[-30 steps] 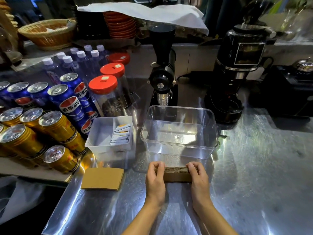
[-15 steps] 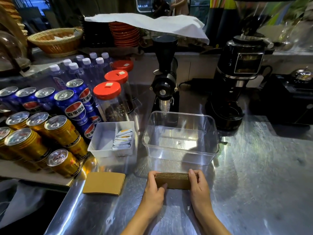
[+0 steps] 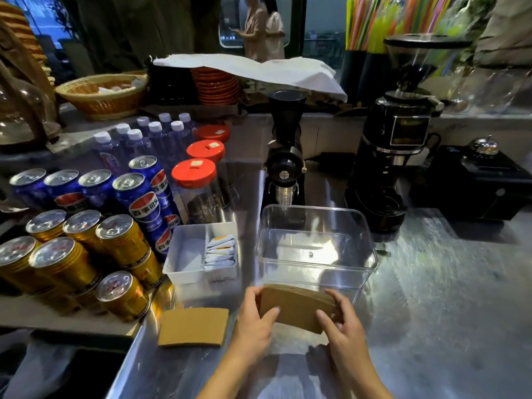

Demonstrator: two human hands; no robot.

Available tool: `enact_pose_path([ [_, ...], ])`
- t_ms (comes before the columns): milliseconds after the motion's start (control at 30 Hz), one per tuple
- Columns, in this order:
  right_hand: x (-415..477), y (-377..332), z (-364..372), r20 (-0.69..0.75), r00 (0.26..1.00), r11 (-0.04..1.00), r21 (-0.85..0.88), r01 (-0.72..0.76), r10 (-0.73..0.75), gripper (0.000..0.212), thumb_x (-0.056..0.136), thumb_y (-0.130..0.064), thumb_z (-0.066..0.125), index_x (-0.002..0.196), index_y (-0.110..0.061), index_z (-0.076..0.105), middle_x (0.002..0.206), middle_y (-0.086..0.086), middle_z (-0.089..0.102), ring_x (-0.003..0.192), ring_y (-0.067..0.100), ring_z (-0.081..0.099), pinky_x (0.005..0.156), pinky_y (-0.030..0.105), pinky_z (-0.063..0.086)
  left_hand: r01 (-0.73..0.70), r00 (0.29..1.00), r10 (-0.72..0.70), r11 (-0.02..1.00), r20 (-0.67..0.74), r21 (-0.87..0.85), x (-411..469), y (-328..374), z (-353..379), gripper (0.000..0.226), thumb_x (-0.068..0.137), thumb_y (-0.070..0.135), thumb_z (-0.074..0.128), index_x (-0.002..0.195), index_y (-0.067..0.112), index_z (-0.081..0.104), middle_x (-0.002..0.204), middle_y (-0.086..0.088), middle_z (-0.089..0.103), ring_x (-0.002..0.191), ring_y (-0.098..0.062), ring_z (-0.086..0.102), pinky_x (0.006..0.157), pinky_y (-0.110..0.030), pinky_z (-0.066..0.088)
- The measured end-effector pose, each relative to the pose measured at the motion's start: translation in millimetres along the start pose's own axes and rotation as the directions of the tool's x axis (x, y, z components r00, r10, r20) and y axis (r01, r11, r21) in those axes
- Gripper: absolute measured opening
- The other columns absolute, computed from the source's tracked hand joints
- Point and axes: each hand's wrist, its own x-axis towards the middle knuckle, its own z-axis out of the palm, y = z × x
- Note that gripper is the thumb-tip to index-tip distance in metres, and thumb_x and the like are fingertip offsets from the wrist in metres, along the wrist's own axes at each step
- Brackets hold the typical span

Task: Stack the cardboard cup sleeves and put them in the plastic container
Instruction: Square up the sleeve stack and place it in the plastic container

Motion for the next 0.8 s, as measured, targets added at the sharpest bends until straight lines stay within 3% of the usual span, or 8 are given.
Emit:
enact_pose_path([
  [133,-8,-19,26,-0.004,1.000,1.000,0.014,0.014,-0.014,0.036,0.084,-0.006,0.062,0.116,-0.021,0.054,0.104,0.003,0.059,0.079,0.010,0.059,0.060,0.009,0.049,0.019,1.000,-0.019,1.000,-0.014,-0.024,-4,2,-34,0.030,0.080,0.005,0.065,0.106,0.013,0.053,0.104,-0.009,0.065,0.098,-0.024,0.061,0.093,-0.041,0.049],
  [233,-15,-29,47,0.036,0.999,0.998,0.059,0.007,-0.009,0.034,0.083,-0.004,0.062,0.111,-0.022,0.055,0.100,-0.001,0.058,0.074,0.003,0.058,0.061,0.009,0.050,0.032,0.999,-0.033,0.997,-0.023,-0.069,-6,1,-61,0.029,0.078,0.000,0.065,0.091,0.024,0.054,0.091,-0.001,0.066,0.085,-0.016,0.062,0.085,-0.035,0.051],
  [367,-21,-35,75,0.068,0.998,0.998,0.058,-0.003,-0.001,0.032,0.081,-0.003,0.065,0.108,-0.018,0.056,0.091,-0.003,0.060,0.071,-0.005,0.057,0.059,0.006,0.045,0.064,0.997,-0.069,0.992,-0.043,-0.113,-6,-2,-94,0.025,0.078,-0.003,0.064,0.095,0.015,0.060,0.087,-0.001,0.067,0.078,-0.011,0.061,0.073,-0.023,0.051],
  [467,-18,-40,96,0.071,0.997,0.997,0.063,-0.038,0.034,0.038,0.079,-0.007,0.068,0.113,-0.016,0.054,0.085,-0.001,0.057,0.072,0.003,0.056,0.060,0.013,0.047,0.098,0.992,-0.108,0.987,-0.068,-0.125,-4,-4,-117,0.026,0.079,-0.004,0.062,0.104,0.004,0.061,0.090,-0.009,0.067,0.082,-0.019,0.061,0.076,-0.028,0.050],
  [567,-12,-47,116,0.080,0.992,0.990,0.093,-0.103,0.095,0.045,0.076,-0.011,0.071,0.114,-0.021,0.049,0.090,0.003,0.057,0.078,0.018,0.057,0.061,0.024,0.051,0.164,0.984,-0.169,0.982,-0.056,-0.094,-3,-9,-135,0.019,0.083,0.003,0.061,0.102,0.006,0.063,0.093,-0.010,0.068,0.086,-0.022,0.063,0.077,-0.030,0.051],
  [633,-9,-50,129,0.105,0.986,0.989,0.051,-0.137,0.131,0.044,0.075,-0.014,0.072,0.111,-0.022,0.048,0.093,-0.001,0.056,0.084,0.017,0.057,0.066,0.027,0.050,0.199,0.975,-0.205,0.977,-0.081,-0.075,-1,-16,-145,0.015,0.083,0.006,0.062,0.098,0.009,0.065,0.093,-0.009,0.069,0.088,-0.022,0.063,0.080,-0.031,0.049],
  [733,-8,-49,145,0.129,0.977,0.985,-0.010,-0.170,0.170,0.041,0.075,-0.014,0.072,0.109,-0.019,0.049,0.091,-0.003,0.054,0.082,0.010,0.055,0.059,0.020,0.046,0.235,0.964,-0.238,0.971,-0.119,-0.045,1,-25,-156,0.009,0.083,0.009,0.063,0.090,0.014,0.065,0.094,-0.008,0.070,0.090,-0.023,0.064,0.084,-0.034,0.051],
  [800,-6,-47,154,0.131,0.972,0.980,-0.039,-0.194,0.197,0.040,0.076,-0.012,0.071,0.110,-0.017,0.049,0.093,0.001,0.055,0.081,0.010,0.055,0.055,0.017,0.046,0.275,0.953,-0.274,0.961,-0.130,-0.016,2,-32,-161,0.013,0.083,0.011,0.063,0.096,0.011,0.064,0.100,-0.011,0.070,0.095,-0.025,0.064,0.091,-0.039,0.051],
])
